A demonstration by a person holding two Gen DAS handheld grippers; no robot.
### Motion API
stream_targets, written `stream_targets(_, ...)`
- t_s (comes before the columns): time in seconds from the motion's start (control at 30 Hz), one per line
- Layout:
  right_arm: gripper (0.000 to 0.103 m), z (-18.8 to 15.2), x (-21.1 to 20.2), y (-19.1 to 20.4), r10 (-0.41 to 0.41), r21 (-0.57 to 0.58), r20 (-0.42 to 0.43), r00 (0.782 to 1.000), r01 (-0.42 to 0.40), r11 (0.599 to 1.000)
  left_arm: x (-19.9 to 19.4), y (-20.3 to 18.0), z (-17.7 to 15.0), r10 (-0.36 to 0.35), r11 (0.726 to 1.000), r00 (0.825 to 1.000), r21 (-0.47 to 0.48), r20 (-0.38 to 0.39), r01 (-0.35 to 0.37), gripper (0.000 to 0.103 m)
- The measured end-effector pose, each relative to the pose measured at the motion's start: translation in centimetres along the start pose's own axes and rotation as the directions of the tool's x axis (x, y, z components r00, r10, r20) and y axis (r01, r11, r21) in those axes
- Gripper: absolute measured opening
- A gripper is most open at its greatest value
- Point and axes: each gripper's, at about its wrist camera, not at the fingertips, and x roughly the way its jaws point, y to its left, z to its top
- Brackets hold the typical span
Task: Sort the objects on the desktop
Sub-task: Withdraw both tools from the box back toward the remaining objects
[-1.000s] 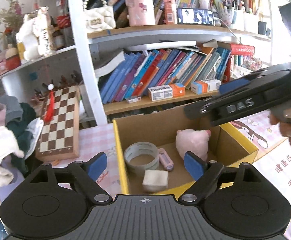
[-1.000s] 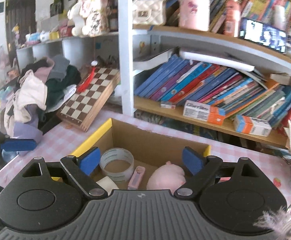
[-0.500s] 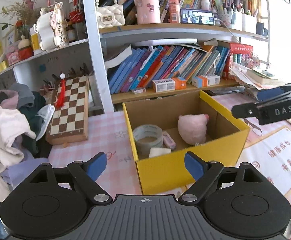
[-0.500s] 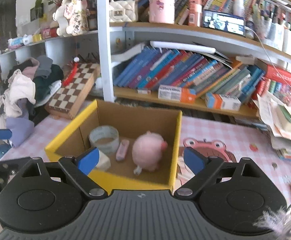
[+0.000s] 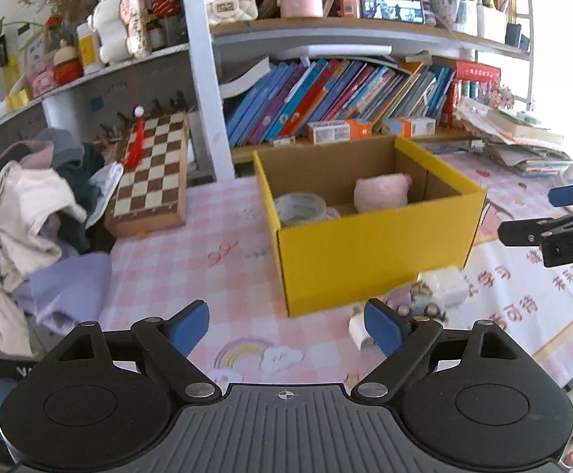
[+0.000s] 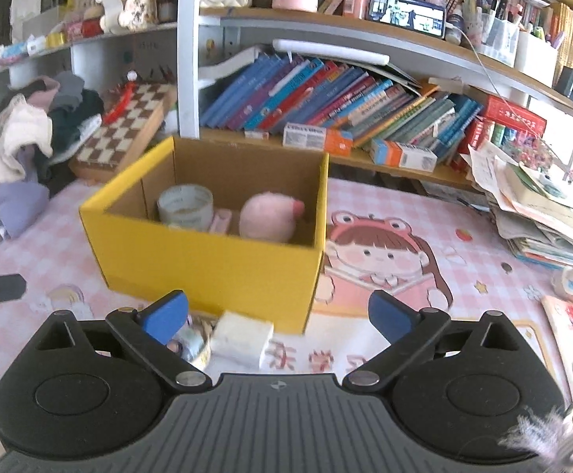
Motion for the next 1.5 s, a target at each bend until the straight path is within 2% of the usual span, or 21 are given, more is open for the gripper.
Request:
stream_targets(0.33,0.100,-3.7,0.0,2.2,-0.026,-0.032,-0.060,0.998,0.024,0.999,-0.1,-0.6,-2.8,0.001,1.000,0.999,0.013,-0.054,0.000,0.092)
stream_targets(0.67,0.100,-6.9,0.3,4.4,0.011,0.001,-0.143,0.990,-0.011,1.000,0.2,-1.9,-4.4,-0.025,0.999,0.996,0.023,-0.082,0.027,0.092)
stream_targets(0.8,0.100,-7.7,0.3,5.5,0.041,-0.025,-0.167,0.985,-0.046,0.999,0.3,-2.7,-4.9,-0.043,0.998,0.994,0.043,-0.098,0.047,0.092)
stream_targets(1.5,0.099,-5.9,2.3,4.5,0.062,-0.037,-0.158,0.986,-0.068,0.997,2.0,-2.6,-3.5,-0.014,1.000,0.996,0.023,-0.086,0.016,0.092)
